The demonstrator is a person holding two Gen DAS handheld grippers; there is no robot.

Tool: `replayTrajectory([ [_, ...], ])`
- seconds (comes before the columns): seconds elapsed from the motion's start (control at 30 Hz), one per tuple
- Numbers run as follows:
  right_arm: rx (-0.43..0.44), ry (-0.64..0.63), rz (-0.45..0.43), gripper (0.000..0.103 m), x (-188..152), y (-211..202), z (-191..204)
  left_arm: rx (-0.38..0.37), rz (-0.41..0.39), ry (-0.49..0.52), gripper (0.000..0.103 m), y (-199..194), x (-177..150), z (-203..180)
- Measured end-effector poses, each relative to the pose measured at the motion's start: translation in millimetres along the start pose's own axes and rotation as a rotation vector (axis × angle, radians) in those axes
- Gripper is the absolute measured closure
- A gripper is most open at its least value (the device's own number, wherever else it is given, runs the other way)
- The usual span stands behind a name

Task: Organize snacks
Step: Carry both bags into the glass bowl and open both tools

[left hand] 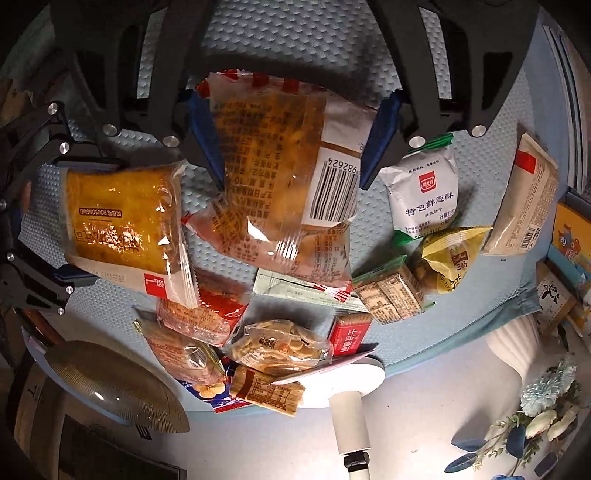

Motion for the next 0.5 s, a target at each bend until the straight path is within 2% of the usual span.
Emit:
replayTrajectory([
  [0.1,0.018,0.064,-0.037,0.03,-0.9,-16.9,-5.6,-0.061,-0.073,-0.052,0.037,-15.6,3.5,-8.4],
  [0.17,-0.001,0.088,-0.075,0.031,1.3,-34.3,-14.8,-0.101,-0.105,-0.08,0.037,-26.7,11.1,-14.1],
  [0.23,-0.029,0.125,-0.106,0.031,4.0,-53.1,-31.5,-0.098,-0.134,-0.08,0.037,-38.4,23.1,-23.4],
  [0.4,-0.147,0.27,-0.178,0.031,0.6,-113.0,-100.6,-0.133,-0.23,-0.023,0.037,-64.4,71.9,-64.6],
  [0.5,-0.234,0.387,-0.171,0.031,-11.4,-139.3,-150.6,-0.164,-0.272,0.0,0.037,-67.0,104.8,-92.9],
])
Point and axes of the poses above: each gripper's, at about its wrist camera, not at the fingertips, and y roughly the way its jaws point, z to its left, x to its top, the point moved 10 cm from there along y, roughly the way its jaws point, and after that the axes turned 5 degrees about -y, right-handed, at the moved point
